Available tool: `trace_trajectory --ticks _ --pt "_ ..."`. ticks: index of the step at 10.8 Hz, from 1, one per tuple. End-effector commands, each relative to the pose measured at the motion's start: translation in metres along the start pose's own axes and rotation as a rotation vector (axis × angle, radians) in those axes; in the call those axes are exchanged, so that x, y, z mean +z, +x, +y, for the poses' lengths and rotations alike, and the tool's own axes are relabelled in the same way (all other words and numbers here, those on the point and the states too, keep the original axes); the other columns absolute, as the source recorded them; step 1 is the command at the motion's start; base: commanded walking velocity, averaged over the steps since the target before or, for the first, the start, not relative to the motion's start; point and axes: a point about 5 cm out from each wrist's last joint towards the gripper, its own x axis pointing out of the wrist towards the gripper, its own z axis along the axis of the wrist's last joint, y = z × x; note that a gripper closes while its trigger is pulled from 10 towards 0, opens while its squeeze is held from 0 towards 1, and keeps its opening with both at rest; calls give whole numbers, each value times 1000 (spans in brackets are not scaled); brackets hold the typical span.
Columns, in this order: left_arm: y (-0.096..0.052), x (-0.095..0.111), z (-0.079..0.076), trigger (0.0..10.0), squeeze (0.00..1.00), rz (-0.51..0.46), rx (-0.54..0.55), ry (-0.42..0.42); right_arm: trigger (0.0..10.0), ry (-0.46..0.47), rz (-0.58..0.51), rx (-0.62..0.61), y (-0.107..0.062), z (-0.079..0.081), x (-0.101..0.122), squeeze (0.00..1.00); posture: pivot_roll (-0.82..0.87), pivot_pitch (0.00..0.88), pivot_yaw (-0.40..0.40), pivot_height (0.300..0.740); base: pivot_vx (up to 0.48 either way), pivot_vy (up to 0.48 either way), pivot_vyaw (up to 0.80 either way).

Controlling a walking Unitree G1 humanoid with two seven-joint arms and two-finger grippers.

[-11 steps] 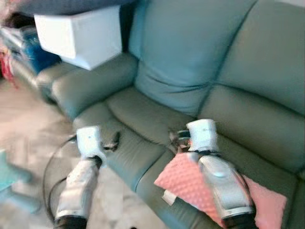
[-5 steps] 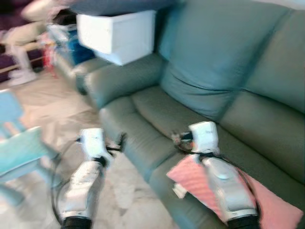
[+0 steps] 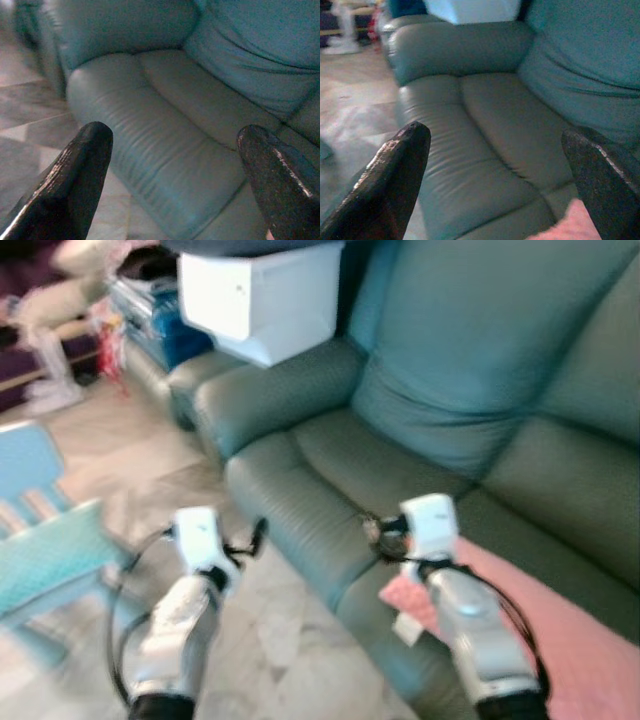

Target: Move the pillow to the sofa

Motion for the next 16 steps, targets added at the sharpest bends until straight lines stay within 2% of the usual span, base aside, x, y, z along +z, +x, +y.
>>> trace_trajectory --ticks 1,7,9,14,16 --pt "-2 3 10 10000 0 -5 25 6 10000 10 -9 37 2 11 4 0 -195 77 51 740 0 472 0" --pt "-2 3 10 10000 0 -5 25 6 10000 10 -9 37 2 11 4 0 -195 77 51 740 0 472 0" --pt "2 3 3 10000 0 6 24 21 10000 19 -8 37 3 11 4 0 -193 82 53 740 0 472 0" --pt "2 2 3 10000 0 7 29 25 10000 14 -7 48 5 12 4 0 -188 74 49 740 0 472 0" --pt "3 3 2 10000 0 1 27 41 10000 15 -5 47 6 11 3 0 -189 72 49 740 0 0 0"
